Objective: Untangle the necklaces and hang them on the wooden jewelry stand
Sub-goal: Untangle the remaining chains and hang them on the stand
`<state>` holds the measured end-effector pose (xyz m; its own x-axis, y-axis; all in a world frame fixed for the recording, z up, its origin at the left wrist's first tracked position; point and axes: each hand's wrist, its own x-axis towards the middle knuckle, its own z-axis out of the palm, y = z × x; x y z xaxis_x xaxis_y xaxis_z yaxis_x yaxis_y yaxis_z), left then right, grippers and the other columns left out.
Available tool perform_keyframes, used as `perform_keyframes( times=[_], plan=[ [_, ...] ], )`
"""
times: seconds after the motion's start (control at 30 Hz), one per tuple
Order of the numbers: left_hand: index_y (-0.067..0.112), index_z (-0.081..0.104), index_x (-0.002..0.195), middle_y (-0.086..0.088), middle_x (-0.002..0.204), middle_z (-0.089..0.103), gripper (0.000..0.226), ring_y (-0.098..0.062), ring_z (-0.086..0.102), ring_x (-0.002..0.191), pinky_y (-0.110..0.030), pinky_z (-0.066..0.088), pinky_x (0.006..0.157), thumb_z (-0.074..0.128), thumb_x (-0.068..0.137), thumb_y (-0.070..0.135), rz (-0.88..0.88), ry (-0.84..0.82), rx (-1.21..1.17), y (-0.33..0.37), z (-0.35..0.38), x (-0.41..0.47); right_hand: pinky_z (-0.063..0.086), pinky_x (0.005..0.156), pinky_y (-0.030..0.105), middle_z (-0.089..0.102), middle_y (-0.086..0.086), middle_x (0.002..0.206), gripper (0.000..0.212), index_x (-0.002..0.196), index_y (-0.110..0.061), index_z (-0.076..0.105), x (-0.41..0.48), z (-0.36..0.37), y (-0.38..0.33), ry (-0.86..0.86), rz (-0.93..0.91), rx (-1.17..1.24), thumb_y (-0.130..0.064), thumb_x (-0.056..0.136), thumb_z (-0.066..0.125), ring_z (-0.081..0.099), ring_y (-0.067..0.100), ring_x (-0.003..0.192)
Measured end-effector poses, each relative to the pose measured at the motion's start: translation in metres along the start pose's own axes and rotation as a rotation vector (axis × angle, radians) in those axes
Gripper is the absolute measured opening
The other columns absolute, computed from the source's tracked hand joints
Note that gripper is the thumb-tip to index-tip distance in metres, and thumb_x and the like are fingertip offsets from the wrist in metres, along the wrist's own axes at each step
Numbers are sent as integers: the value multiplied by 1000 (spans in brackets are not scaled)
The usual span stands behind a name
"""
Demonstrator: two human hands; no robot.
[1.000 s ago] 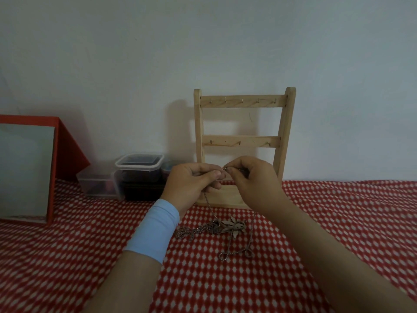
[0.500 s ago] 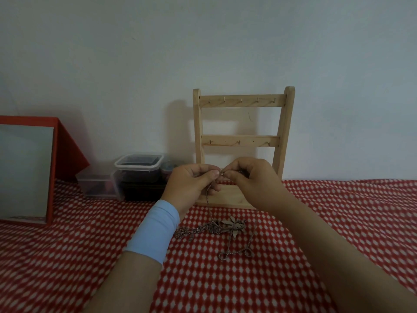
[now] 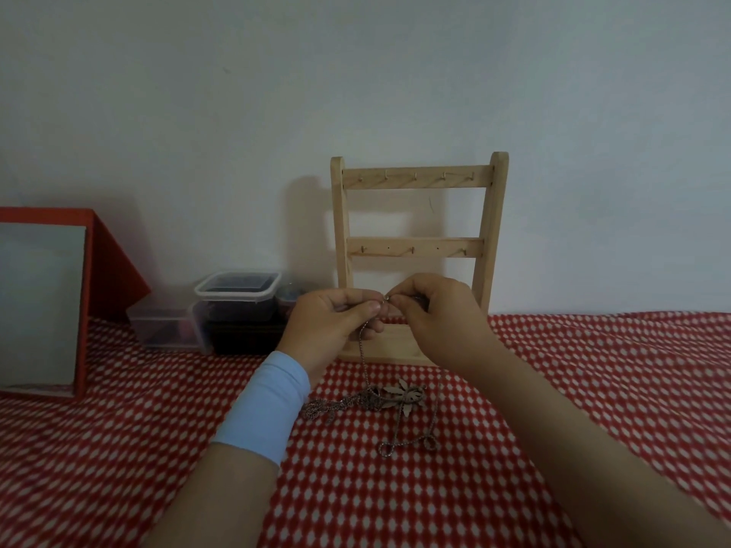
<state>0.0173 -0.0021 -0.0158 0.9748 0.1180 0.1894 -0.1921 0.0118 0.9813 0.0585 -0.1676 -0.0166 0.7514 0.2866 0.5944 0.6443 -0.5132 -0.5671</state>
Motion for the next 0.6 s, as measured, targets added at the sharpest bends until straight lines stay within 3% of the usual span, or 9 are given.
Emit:
perform_keyframes(
  times=[0.1, 0.3, 0.6],
  plan=[
    [3, 72, 99, -9, 84, 76, 14, -11, 68, 68, -19, 55, 62, 64, 89, -1, -22, -20, -37, 2, -1, 0, 49, 69, 14, 63, -22, 81, 14, 90, -30, 71, 1, -1, 4, 39, 15, -2, -20, 98, 64, 61, -4, 76],
    [5, 70, 96, -8, 80, 75, 14, -12, 69, 66, -18, 56, 62, 60, 91, -3, -61, -23, -130, 3, -1, -1, 44, 64, 6, 64, -21, 76, 13, 91, -21, 74, 0, -5, 0, -49, -19, 99, -15, 98, 65, 61, -11, 72],
    [3, 71, 100, -6, 75, 75, 12, -12, 69, 65, -20, 57, 63, 64, 90, 1, -29, -6, 29, 4, -2, 0, 43, 60, 9, 61, -22, 75, 11, 91, -24, 75, 0, -7, -2, -84, -67, -34, -22, 98, 66, 57, -11, 69]
  ],
)
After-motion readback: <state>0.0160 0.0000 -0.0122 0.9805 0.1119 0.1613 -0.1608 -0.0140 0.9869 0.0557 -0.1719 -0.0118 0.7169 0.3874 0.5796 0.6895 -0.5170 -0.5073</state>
